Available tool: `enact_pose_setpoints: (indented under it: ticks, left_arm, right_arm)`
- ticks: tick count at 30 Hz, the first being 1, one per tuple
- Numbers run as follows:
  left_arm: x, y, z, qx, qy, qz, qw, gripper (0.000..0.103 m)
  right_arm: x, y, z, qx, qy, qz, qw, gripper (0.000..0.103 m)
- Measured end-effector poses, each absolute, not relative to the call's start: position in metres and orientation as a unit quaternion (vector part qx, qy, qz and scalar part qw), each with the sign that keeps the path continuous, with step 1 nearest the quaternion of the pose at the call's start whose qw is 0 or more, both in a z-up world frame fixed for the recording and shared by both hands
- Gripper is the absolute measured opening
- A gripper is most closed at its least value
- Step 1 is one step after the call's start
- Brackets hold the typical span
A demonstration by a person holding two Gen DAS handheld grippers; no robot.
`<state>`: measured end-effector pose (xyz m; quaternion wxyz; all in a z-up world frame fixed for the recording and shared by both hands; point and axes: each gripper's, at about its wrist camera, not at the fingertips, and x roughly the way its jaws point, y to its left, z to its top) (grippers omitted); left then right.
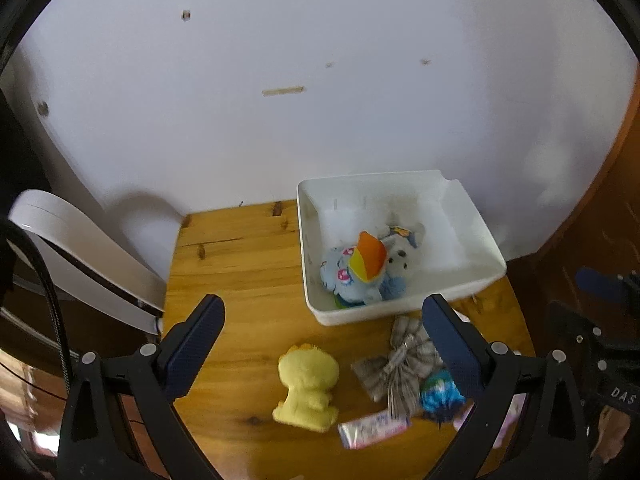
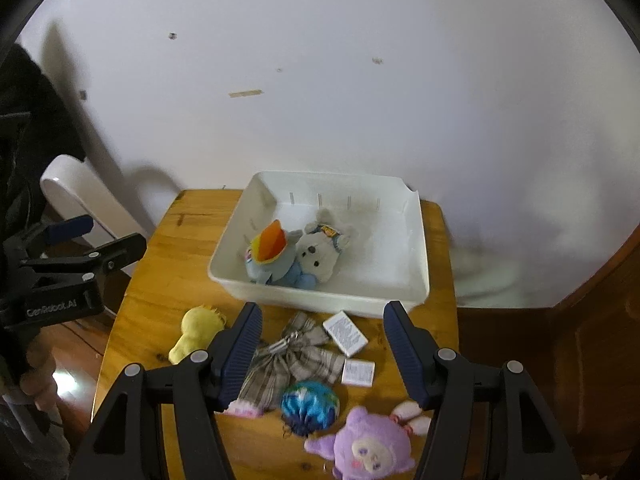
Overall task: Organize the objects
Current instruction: 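Open both grippers to drop the pony and bear into the tray, then move both grippers back toward the remaining plushes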
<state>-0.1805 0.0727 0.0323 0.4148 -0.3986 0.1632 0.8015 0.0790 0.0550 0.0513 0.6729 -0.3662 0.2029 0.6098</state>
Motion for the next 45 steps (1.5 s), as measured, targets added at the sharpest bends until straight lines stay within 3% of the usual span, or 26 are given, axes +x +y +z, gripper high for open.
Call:
enact_pose_setpoints:
  ticks: [21, 31, 36, 45]
  left_arm:
    - [-0.099, -0.023, 0.08, -0.339, 0.216, 0.791, 0.462, 0.1]
    - [-0.096, -0.05, 0.063, -0.341, 0.198, 0.787, 0.475, 0.1]
    - [-0.108, -0.054, 0.051, -0.351, 0.146, 0.793, 0.476, 0.1]
    - [-0.139, -0.037, 0.001, -0.397, 0.103, 0.798, 0.442, 0.1]
  right_arm:
    - [0.08, -0.073, 0.076, -0.355, 0.132, 0.628, 0.68, 0.071]
    - [0.086, -0.094, 0.059, -0.354, 0.135, 0.635, 0.673, 0.072]
    - [0.091, -0.097, 0.048, -0.345, 0.15, 0.641, 0.669, 0.077]
    - [0.115, -0.08, 0.008, -0.34, 0.204, 0.628, 0.67, 0.079]
